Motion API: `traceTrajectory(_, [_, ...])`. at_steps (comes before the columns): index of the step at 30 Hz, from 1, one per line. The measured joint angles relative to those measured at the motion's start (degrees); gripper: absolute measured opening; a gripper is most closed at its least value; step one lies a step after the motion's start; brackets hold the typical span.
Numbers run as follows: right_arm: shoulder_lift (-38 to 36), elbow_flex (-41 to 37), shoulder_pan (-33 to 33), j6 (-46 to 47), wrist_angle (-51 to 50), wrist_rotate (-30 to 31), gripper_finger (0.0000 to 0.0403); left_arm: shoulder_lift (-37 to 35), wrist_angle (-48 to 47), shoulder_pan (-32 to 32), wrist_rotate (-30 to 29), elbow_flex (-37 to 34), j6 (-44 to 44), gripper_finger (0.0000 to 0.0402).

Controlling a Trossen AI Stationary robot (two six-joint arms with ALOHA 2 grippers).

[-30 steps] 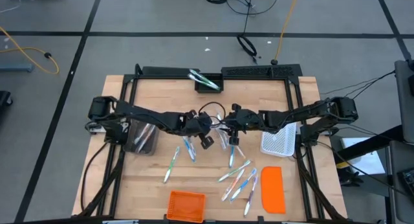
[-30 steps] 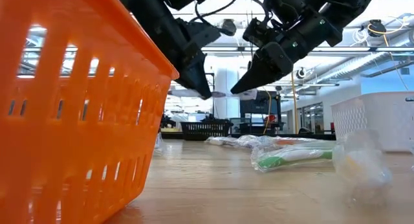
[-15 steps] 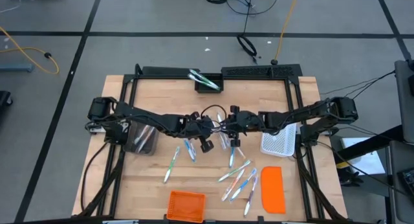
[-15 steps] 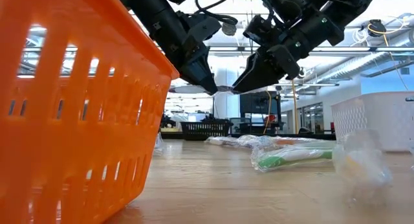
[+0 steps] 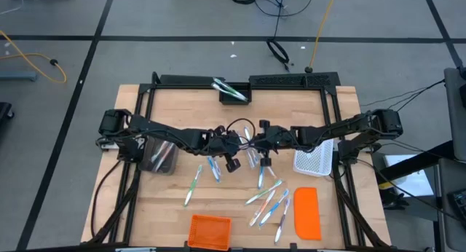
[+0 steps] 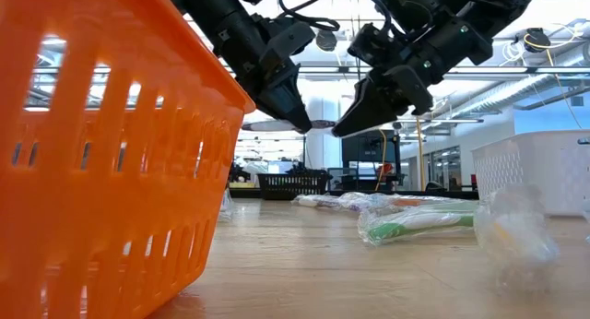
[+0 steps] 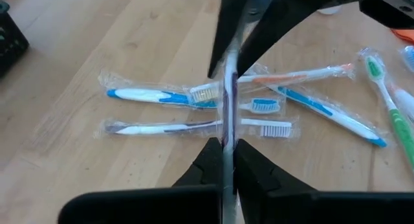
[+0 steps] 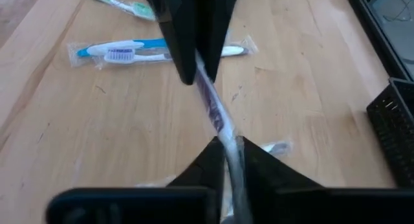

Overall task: Pick & Place Toothbrushes
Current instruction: Put the purple toothbrush into the white bin

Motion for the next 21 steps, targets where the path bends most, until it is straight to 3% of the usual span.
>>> traceTrajectory(4, [0.0,0.0,0.0,0.5,-0.2,-0.2,0.0014,0.0,0.0,0.0,0.0,0.0,0.0,0.0016])
traceTrajectory(16, [-0.1,0.0,0.0,1.3,-1.1,0.7,0.001,-0.5,-0.2,0.5,0.3,0.1,1.3,0.0138])
traceTrajectory(21, [-3.2,0.0,0.0,3.3,-6.6,5.3,0.0009,-4.3,-3.5,1.5,-0.3,0.2,2.3,0.016])
